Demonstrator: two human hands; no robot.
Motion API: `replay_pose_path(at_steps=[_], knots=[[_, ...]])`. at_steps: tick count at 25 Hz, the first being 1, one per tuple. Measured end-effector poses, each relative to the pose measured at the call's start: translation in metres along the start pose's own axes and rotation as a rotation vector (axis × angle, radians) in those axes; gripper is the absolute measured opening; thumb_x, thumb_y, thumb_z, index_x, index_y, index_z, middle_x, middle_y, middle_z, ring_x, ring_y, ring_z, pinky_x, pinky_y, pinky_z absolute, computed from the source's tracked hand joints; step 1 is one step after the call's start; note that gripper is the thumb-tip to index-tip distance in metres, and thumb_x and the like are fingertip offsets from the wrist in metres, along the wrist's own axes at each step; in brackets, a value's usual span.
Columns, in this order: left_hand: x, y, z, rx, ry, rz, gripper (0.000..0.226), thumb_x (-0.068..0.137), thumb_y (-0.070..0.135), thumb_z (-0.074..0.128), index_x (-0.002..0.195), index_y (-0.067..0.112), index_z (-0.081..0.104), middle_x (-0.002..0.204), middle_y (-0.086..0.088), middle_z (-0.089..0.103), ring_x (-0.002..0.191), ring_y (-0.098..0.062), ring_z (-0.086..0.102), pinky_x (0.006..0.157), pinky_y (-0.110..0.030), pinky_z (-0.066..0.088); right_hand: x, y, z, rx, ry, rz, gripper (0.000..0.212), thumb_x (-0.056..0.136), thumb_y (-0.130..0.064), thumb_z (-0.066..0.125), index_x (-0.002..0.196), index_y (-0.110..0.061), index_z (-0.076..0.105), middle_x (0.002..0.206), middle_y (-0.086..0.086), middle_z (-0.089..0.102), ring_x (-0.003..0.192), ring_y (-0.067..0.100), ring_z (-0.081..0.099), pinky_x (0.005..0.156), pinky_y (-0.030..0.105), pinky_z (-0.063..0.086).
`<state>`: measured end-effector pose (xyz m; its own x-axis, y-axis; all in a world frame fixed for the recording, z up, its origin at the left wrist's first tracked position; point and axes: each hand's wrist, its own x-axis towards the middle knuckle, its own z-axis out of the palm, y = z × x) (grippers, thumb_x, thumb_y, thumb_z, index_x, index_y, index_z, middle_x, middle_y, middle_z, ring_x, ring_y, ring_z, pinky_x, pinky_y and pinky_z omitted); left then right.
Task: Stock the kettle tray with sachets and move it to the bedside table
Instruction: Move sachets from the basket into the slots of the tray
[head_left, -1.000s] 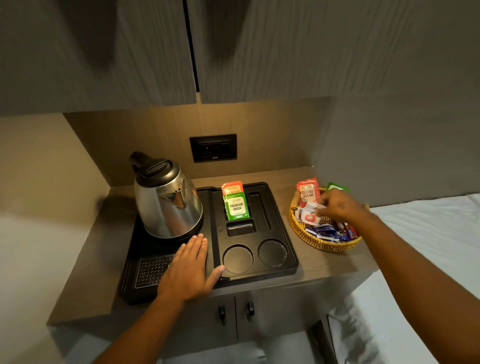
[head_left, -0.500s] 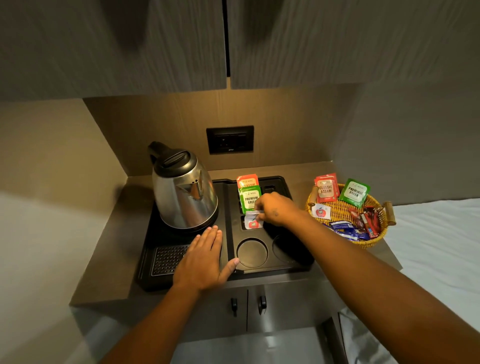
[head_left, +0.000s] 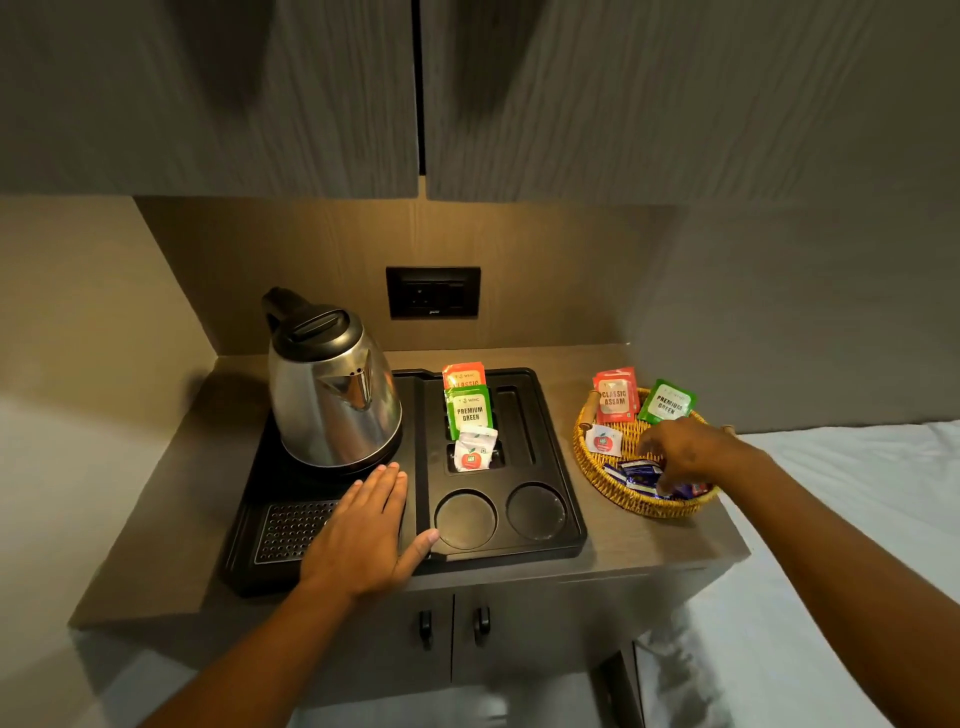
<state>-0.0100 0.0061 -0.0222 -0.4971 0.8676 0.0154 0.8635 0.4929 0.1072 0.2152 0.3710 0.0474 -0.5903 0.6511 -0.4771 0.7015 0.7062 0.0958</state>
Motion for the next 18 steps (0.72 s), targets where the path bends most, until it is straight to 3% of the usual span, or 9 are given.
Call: replay_pose_path(at_steps=[4,10,12,15,18], knots=[[0.0,0.001,-0.001,0.01,-0.019,-0.004,0.099,0.079,0.08,-0.003,0.152,0.015,0.009,0.162,-0.004,0.008,0.148,-0.017,0.001,0.118,-0.036,0.002,0.003,-0.007,0.011,-0.035,0.022,-0.131,0.055,0.069,-0.035,0.081,0.119,-0.035,0.059,0.12,-0.003,0.063,0.105,0.019,0.057,0.08,0.034,0.056],[0.0,0.0,-0.001,0.007,-0.02,-0.008,0.098,0.08,0.08,0.0,0.152,0.015,0.012,0.162,-0.004,0.01,0.148,-0.017,0.003,0.117,-0.036,0.002,0.005,-0.017,0.006,0.037,0.064,-0.142,0.041,0.076,-0.037,0.077,0.113,-0.021,0.067,0.107,0.001,0.069,0.094,0.018,0.061,0.078,0.031,0.053],[0.0,0.0,0.0,0.014,-0.023,-0.007,0.098,0.08,0.08,-0.001,0.152,0.016,0.011,0.162,-0.003,0.01,0.148,-0.017,0.003,0.117,-0.035,0.002,-0.003,-0.015,-0.002,0.082,0.098,-0.074,0.036,0.076,-0.037,0.077,0.108,-0.021,0.068,0.1,-0.001,0.068,0.091,0.016,0.061,0.071,0.028,0.048],[0.001,-0.002,0.002,0.01,-0.015,-0.016,0.098,0.079,0.081,-0.002,0.152,0.017,0.009,0.162,-0.002,0.009,0.148,-0.017,0.001,0.117,-0.035,0.0,-0.007,-0.032,-0.024,0.286,0.198,0.025,0.031,0.074,-0.033,0.08,0.097,-0.016,0.071,0.079,0.0,0.066,0.071,0.013,0.064,0.058,0.022,0.047],[0.001,-0.001,0.002,0.01,-0.012,-0.003,0.097,0.079,0.081,-0.002,0.152,0.018,0.008,0.162,-0.003,0.007,0.148,-0.017,0.0,0.117,-0.035,0.0,0.006,-0.092,-0.049,0.603,0.213,0.021,0.027,0.072,-0.032,0.082,0.082,-0.015,0.064,0.076,0.006,0.068,0.064,0.018,0.067,0.052,0.026,0.051]])
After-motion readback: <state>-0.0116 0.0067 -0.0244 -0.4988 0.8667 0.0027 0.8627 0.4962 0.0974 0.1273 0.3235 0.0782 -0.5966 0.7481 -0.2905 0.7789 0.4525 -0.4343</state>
